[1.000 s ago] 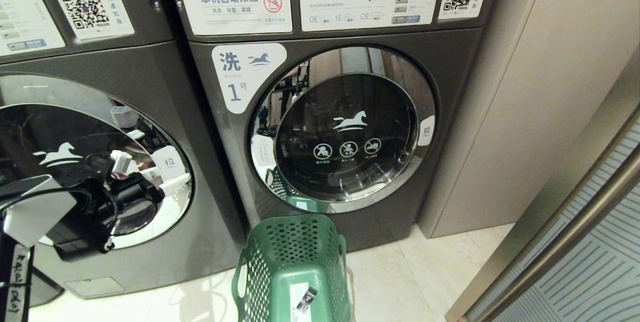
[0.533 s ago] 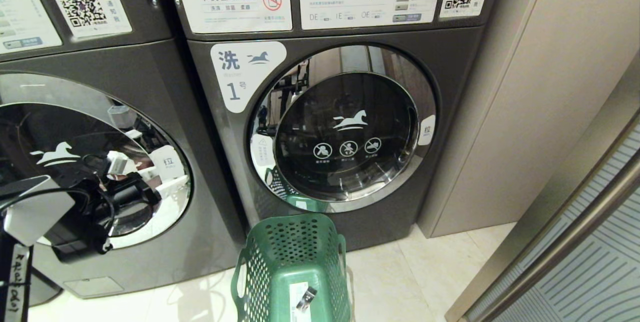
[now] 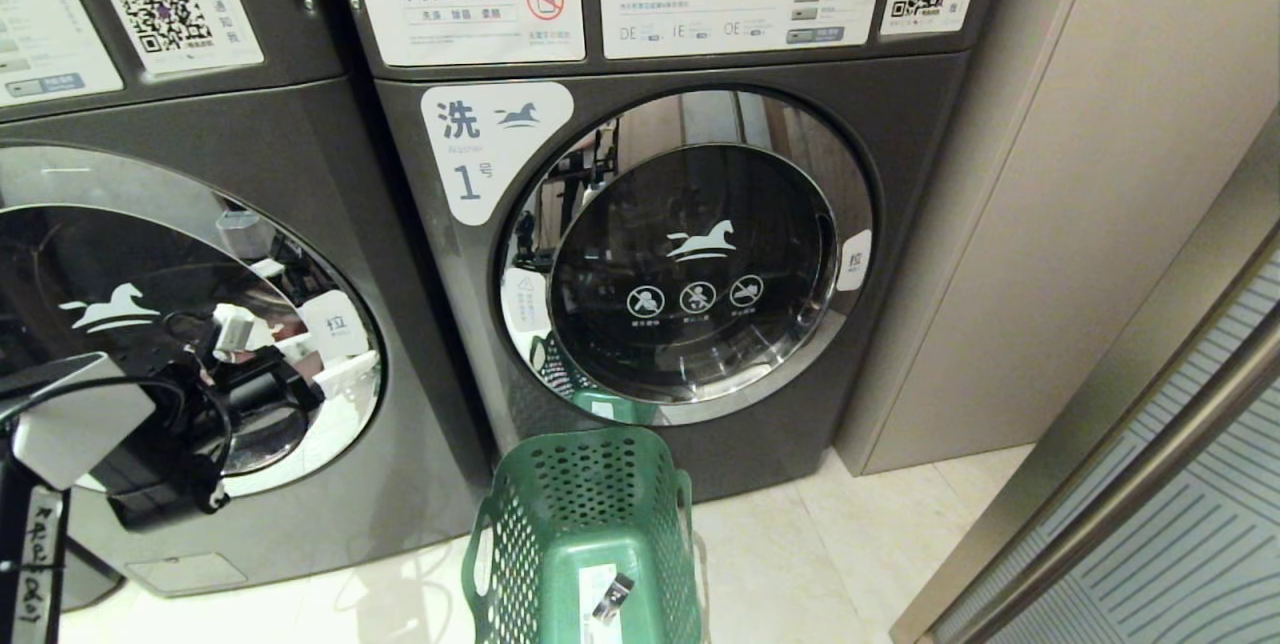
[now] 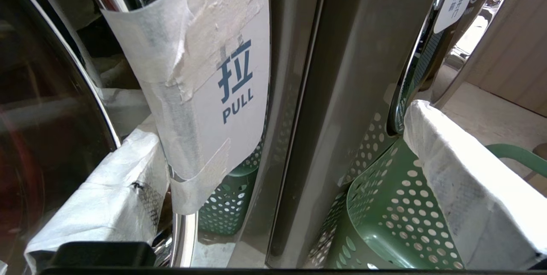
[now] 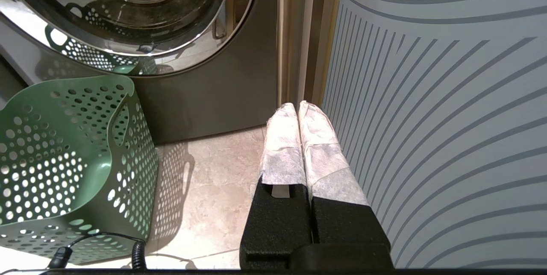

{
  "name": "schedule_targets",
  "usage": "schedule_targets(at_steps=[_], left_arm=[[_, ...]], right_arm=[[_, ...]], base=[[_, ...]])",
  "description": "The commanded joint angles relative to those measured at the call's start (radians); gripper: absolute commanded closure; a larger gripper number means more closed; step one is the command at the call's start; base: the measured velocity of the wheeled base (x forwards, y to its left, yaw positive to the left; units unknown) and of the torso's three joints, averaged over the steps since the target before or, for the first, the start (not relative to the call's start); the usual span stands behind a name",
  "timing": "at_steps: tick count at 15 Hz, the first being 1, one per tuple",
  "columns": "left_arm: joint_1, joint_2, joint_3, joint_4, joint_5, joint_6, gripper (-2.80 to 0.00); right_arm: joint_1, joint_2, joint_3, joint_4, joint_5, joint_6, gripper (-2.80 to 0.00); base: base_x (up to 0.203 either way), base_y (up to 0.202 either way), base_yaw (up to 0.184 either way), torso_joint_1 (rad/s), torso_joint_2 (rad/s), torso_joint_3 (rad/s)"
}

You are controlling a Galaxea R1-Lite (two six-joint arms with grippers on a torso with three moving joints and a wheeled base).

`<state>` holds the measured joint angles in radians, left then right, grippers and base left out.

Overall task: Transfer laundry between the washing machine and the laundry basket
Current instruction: Open the lid of the washing machine

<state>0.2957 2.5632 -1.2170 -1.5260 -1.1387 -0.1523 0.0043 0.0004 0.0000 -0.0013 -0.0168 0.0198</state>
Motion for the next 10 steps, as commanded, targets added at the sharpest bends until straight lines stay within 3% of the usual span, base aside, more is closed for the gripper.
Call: schedule_targets(at_steps=[1, 3, 7, 10], left_arm=[[-0.033, -0.005, 0.016, -0.004, -0.016, -0.003, -2.80], [-0.035, -0.005, 0.014, -0.004, -0.018, -0.003, -2.80], [-0.035, -0.005, 0.014, -0.004, -0.113, -0.003, -2.80], [-0.035, -0.006, 0.014, -0.004, -0.117, -0.003, -2.80]], right_arm=[[0.000, 0.001, 0.000, 0.000, 0.000, 0.000, 0.00], [0.000, 0.001, 0.000, 0.000, 0.000, 0.000, 0.00], [0.000, 0.001, 0.000, 0.000, 0.000, 0.000, 0.00], [0.000, 0.001, 0.000, 0.000, 0.000, 0.000, 0.00]], base=[[0.000, 0.000, 0.000, 0.000, 0.00, 0.000], [0.000, 0.000, 0.000, 0.000, 0.00, 0.000], [0.000, 0.000, 0.000, 0.000, 0.00, 0.000], [0.000, 0.000, 0.000, 0.000, 0.00, 0.000]])
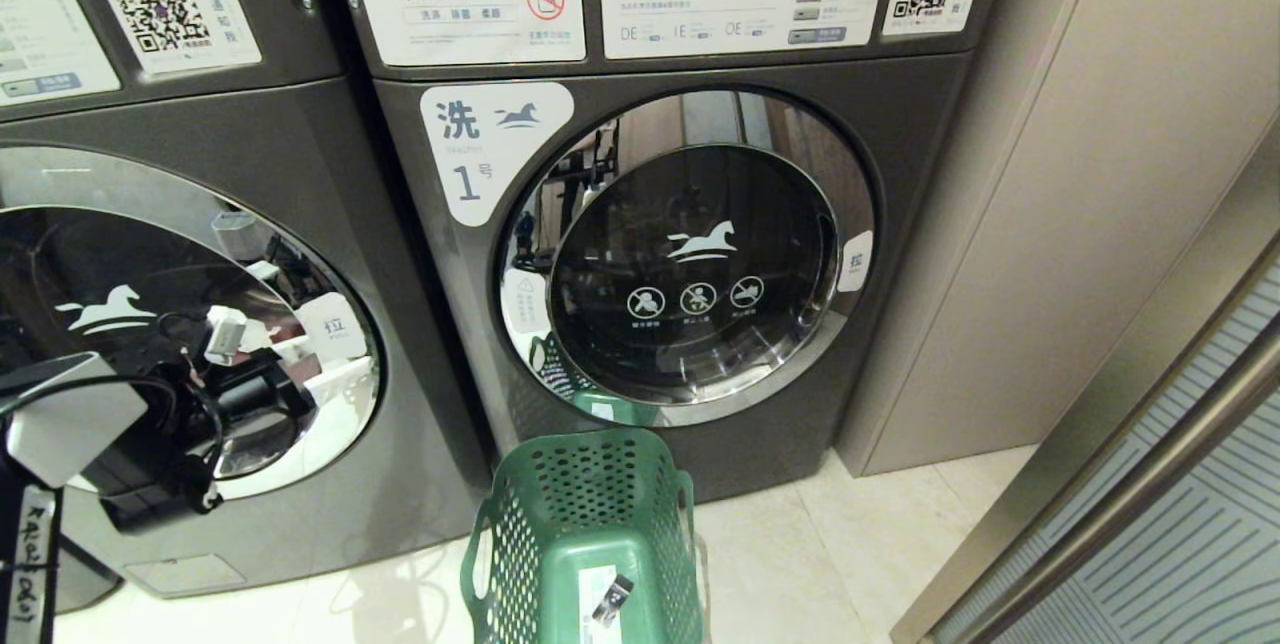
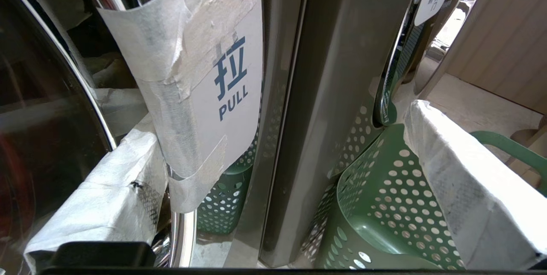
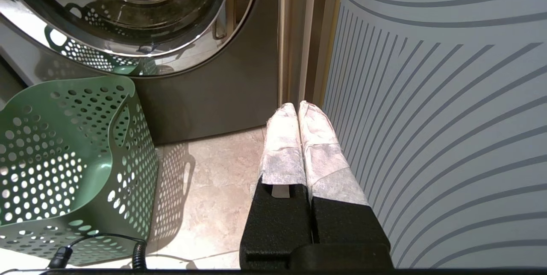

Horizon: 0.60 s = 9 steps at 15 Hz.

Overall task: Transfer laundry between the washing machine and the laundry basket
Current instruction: Open the lid of the washing machine

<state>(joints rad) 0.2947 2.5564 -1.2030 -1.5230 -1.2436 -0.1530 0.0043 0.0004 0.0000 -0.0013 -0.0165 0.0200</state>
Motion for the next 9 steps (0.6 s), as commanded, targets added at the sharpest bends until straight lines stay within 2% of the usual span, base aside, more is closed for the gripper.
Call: schedule_targets(at_steps=[1, 3, 6, 8, 9], left_arm=[[-0.033, -0.001, 0.001, -0.007, -0.028, -0.002, -2.80], [-0.031, -0.001, 0.002, -0.007, -0.058, -0.002, -2.80], [-0.032, -0.004, 0.003, -0.007, -0.068, -0.002, -2.80], [-0.030, -0.005, 0.013, -0.007, -0.140, -0.001, -2.80], [-0.026, -0.005, 0.017, -0.007, -0.145, -0.002, -2.80]], right_arm=[[0.000, 0.001, 0.000, 0.000, 0.000, 0.000, 0.00], [0.000, 0.001, 0.000, 0.000, 0.000, 0.000, 0.00], [0.000, 0.001, 0.000, 0.000, 0.000, 0.000, 0.00], [0.000, 0.001, 0.000, 0.000, 0.000, 0.000, 0.00], [0.000, 0.001, 0.000, 0.000, 0.000, 0.000, 0.00]], base=[[0.000, 0.000, 0.000, 0.000, 0.00, 0.000], [0.000, 0.000, 0.000, 0.000, 0.00, 0.000], [0.000, 0.000, 0.000, 0.000, 0.00, 0.000], [0.000, 0.000, 0.000, 0.000, 0.00, 0.000], [0.000, 0.000, 0.000, 0.000, 0.00, 0.000]])
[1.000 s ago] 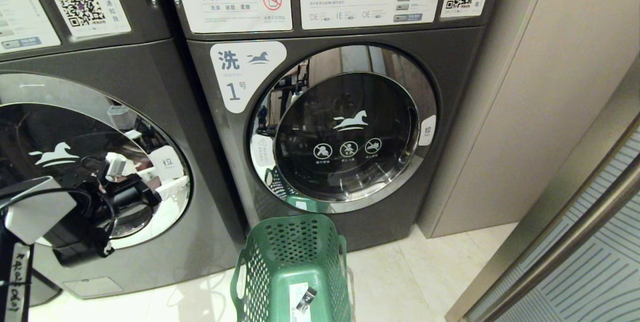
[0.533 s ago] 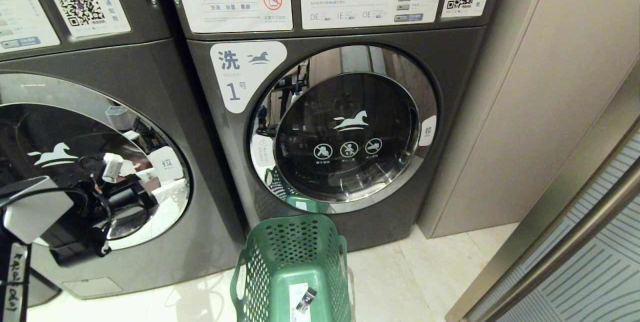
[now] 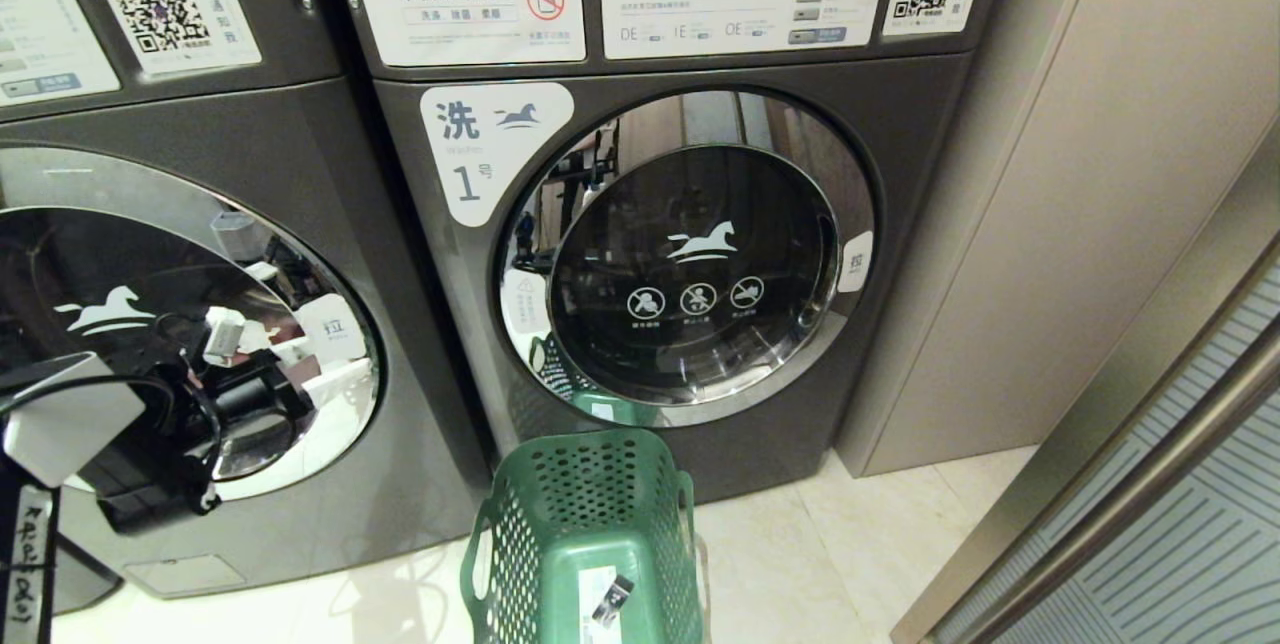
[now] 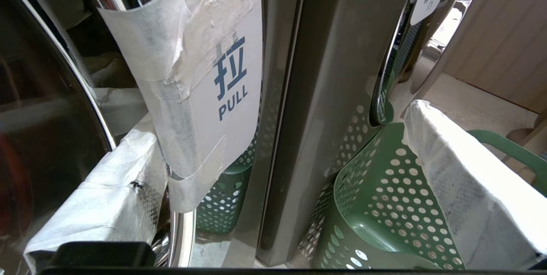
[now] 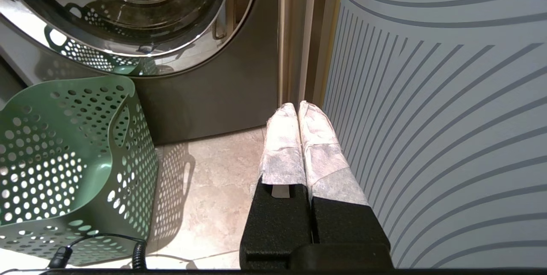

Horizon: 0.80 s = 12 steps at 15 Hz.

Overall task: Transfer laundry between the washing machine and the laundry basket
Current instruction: Open the lid of the washing machine

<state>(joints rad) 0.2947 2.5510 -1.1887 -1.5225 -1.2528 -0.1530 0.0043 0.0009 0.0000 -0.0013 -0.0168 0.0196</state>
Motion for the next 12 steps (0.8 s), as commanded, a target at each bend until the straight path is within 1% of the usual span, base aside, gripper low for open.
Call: schedule_targets(at_steps=[1, 4, 7, 10, 12], left_arm=[[-0.023, -0.003, 0.004, -0.007, -0.137, -0.002, -2.80], [-0.019, -0.009, 0.022, -0.007, -0.160, 0.000, -2.80], [-0.004, -0.010, 0.023, -0.007, -0.159, 0.005, -2.80], [0.069, -0.025, 0.025, -0.007, -0.161, 0.001, -2.80], [0.150, -0.034, 0.033, -0.007, -0.162, 0.001, -2.80]], right_arm=[[0.000, 0.001, 0.000, 0.000, 0.000, 0.000, 0.00], [0.000, 0.001, 0.000, 0.000, 0.000, 0.000, 0.00], [0.000, 0.001, 0.000, 0.000, 0.000, 0.000, 0.00], [0.000, 0.001, 0.000, 0.000, 0.000, 0.000, 0.00], [0.000, 0.001, 0.000, 0.000, 0.000, 0.000, 0.00]], base=[[0.000, 0.000, 0.000, 0.000, 0.00, 0.000], [0.000, 0.000, 0.000, 0.000, 0.00, 0.000], [0.000, 0.000, 0.000, 0.000, 0.00, 0.000], [0.000, 0.000, 0.000, 0.000, 0.00, 0.000], [0.000, 0.000, 0.000, 0.000, 0.00, 0.000]])
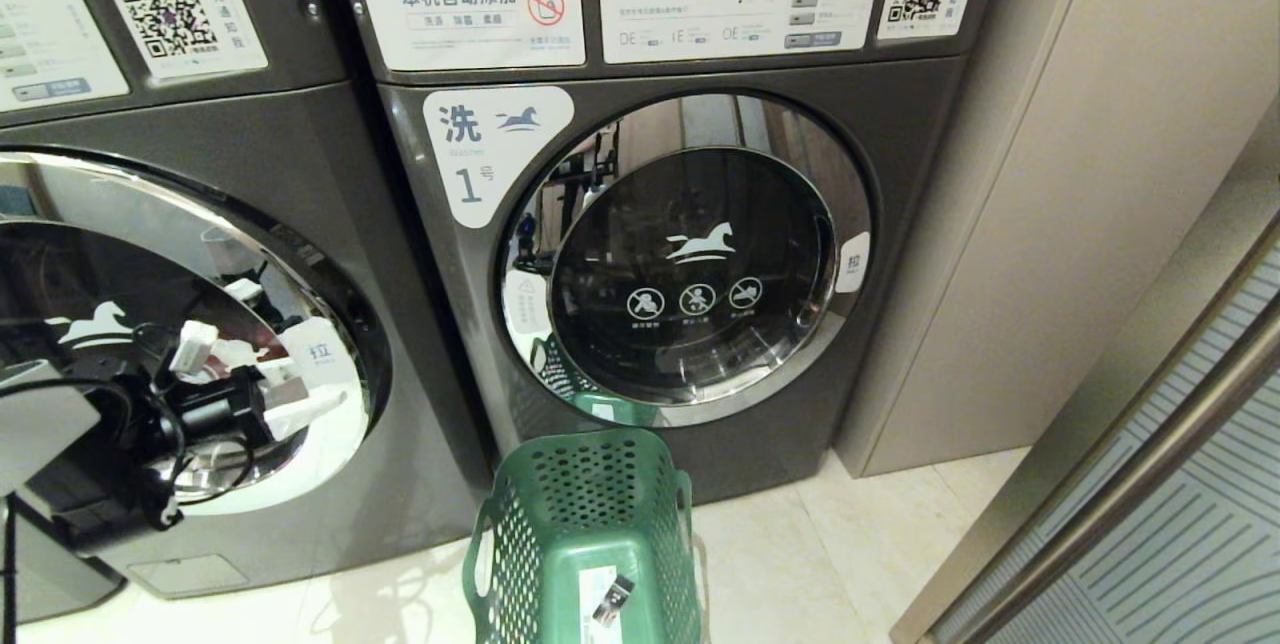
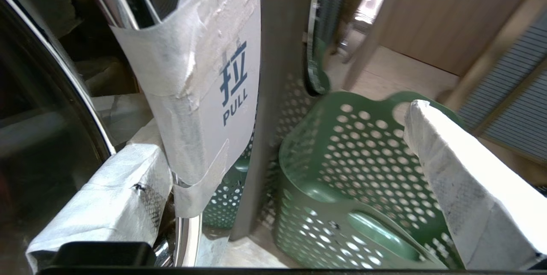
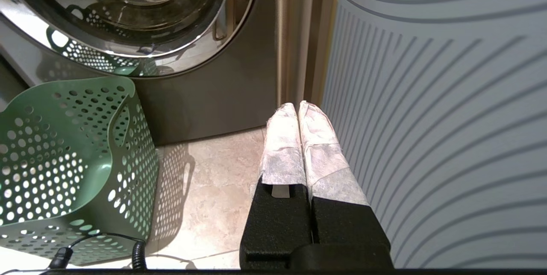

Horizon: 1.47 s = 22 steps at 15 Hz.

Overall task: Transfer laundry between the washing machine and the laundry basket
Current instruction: Open the lid of the washing machine

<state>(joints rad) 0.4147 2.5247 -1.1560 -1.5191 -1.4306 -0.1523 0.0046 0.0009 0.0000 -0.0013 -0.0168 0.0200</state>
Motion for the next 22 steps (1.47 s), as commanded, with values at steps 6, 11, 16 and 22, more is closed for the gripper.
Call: schedule_targets(at_steps=[6, 11, 16, 22], left_arm=[[0.285, -0.214, 0.186, -0.011, -0.091, 0.006, -2.80], [0.618, -0.672, 0.507, -0.011, -0.065, -0.011, -2.80], [1.112, -1.246, 0.577, -0.011, 0.230, -0.537, -2.80], [1.157, -1.573, 0.353, -0.004, 0.503, -0.951, -2.80]], right_arm=[[0.001, 0.001, 0.000, 0.000, 0.000, 0.000, 0.00], [0.000, 0.001, 0.000, 0.000, 0.000, 0.000, 0.00], [0.001, 0.001, 0.000, 0.000, 0.000, 0.000, 0.00], [0.000, 0.001, 0.000, 0.000, 0.000, 0.000, 0.00]], base=[[0.000, 0.000, 0.000, 0.000, 0.00, 0.000], [0.000, 0.000, 0.000, 0.000, 0.00, 0.000], [0.000, 0.000, 0.000, 0.000, 0.00, 0.000], [0.000, 0.000, 0.000, 0.000, 0.00, 0.000]])
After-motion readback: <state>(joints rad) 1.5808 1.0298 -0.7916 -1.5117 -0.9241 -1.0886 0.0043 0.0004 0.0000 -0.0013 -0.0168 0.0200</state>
